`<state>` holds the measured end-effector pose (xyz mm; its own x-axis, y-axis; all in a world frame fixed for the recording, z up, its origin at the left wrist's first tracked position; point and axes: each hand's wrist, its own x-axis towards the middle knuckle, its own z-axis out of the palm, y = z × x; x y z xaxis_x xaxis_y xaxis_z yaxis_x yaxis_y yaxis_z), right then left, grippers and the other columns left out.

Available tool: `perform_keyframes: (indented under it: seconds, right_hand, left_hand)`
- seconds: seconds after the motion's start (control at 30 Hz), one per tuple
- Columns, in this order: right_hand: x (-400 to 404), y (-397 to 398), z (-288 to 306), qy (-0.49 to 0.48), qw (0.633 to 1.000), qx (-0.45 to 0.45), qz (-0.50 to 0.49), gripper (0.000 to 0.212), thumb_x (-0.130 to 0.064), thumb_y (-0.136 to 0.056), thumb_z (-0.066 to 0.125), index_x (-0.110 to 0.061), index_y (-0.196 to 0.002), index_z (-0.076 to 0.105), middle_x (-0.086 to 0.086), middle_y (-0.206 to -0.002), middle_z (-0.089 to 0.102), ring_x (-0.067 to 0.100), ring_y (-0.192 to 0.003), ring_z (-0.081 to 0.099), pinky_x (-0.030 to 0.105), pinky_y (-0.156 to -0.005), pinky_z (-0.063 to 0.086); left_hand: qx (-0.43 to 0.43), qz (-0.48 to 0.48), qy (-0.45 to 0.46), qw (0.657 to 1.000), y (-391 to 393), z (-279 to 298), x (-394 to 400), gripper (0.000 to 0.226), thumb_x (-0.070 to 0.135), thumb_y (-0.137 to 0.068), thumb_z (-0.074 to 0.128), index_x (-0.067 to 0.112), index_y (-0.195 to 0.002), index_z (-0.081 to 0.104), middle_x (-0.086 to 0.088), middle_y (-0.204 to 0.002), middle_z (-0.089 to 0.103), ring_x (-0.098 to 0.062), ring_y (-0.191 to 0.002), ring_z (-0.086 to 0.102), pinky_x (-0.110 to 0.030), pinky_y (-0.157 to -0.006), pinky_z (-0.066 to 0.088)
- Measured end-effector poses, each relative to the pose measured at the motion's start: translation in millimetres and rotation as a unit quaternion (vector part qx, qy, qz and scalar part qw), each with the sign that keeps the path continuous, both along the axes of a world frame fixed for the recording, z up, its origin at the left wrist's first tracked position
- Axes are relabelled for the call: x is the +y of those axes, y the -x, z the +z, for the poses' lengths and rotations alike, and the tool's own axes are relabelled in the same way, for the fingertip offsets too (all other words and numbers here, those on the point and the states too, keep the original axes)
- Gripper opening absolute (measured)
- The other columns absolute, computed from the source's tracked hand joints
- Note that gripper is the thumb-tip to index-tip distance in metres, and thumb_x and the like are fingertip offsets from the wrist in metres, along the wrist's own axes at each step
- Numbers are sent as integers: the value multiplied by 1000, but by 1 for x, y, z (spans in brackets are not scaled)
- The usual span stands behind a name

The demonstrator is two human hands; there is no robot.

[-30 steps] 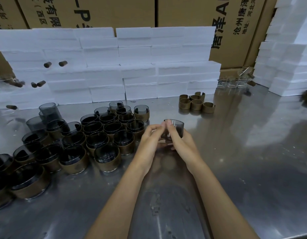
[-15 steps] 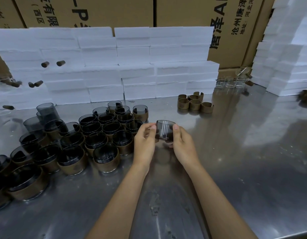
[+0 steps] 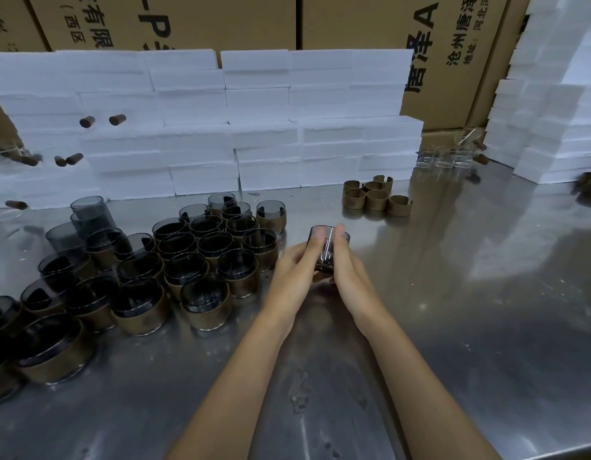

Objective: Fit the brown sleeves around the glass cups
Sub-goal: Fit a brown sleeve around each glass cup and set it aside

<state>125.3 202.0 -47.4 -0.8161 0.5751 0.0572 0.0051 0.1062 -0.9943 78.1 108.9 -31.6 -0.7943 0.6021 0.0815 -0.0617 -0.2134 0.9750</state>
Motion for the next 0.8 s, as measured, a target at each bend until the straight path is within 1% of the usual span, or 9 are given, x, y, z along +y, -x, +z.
perform_keyframes:
  seconds: [0.1, 0.23, 0.3, 0.4, 0.47, 0.57, 0.63, 0.73, 0.8]
  right_hand:
    - [-1, 4, -1, 7, 999, 10, -39, 68, -70, -101, 24, -26, -123, 71, 2, -110, 77, 13, -103, 73, 39, -95, 57]
    - [2, 7, -4, 15, 996, 34, -77, 57, -55, -108, 25, -25, -104, 74, 6, -86, 79, 12, -69, 74, 21, -59, 53]
    - [3, 7, -6, 8, 997, 32, -76, 53, -50, -110, 26, -28, -100, 72, 7, -90, 78, 14, -71, 74, 20, -60, 53]
    - [3, 7, -9, 6, 996, 44, -74, 46, -42, -112, 30, -23, -107, 72, 10, -101, 77, 20, -86, 74, 23, -66, 57]
    - [3, 6, -7, 19, 996, 58, -66, 39, -42, -110, 38, -22, -106, 71, 8, -99, 77, 16, -82, 72, 18, -61, 53]
    - [1, 2, 0, 36, 996, 51, -59, 48, -65, -91, 56, -24, -113, 67, -3, -94, 74, 1, -68, 67, 14, -59, 50]
    - [1, 0, 3, 41, 998, 43, -31, 67, -77, -76, 58, -27, -120, 65, -5, -102, 74, -3, -79, 69, 15, -67, 51]
    - [0, -3, 4, 36, 999, 38, 12, 57, -72, -85, 58, -29, -121, 68, -6, -111, 76, 2, -102, 71, 16, -78, 53]
    - [-1, -4, 4, 35, 998, 35, 25, 45, -64, -93, 57, -29, -118, 71, -5, -108, 78, 6, -101, 73, 22, -84, 56]
  left_hand:
    - [-2, 36, -5, 999, 2, -2, 2, 29, 39, -103, 57, 20, -102, 79, -7, -96, 79, -12, -86, 75, -25, -70, 60]
    - [5, 108, 4, 994, 6, -4, 2, 19, 27, -103, 60, 15, -115, 69, -4, -101, 71, 7, -69, 68, -10, -54, 50]
    - [14, 120, 15, 993, 8, -4, 0, 13, 25, -104, 59, 17, -112, 65, -1, -96, 70, 5, -66, 67, -13, -54, 51]
    - [35, 143, 50, 988, 9, -4, -2, 12, 29, -105, 57, 19, -107, 63, -3, -95, 72, -12, -78, 68, -34, -75, 58]
    - [27, 151, 54, 987, 10, -3, -3, 17, 32, -105, 56, 18, -106, 66, -1, -96, 73, -15, -86, 69, -43, -88, 58]
    - [-38, 120, 30, 992, 10, 2, -4, 31, 40, -105, 54, 15, -112, 72, -3, -104, 78, -20, -102, 73, -44, -98, 57]
    - [-51, 78, 34, 995, 6, 6, -3, 39, 47, -105, 51, 19, -116, 75, -1, -110, 78, -17, -107, 73, -39, -101, 54]
    - [-43, 48, 51, 997, -1, 7, 1, 45, 52, -105, 46, 20, -116, 76, 0, -107, 79, -14, -104, 74, -30, -90, 56]
    - [-79, 29, 43, 996, -2, 8, 1, 43, 50, -105, 46, 21, -108, 78, -2, -99, 80, -16, -92, 76, -27, -72, 59]
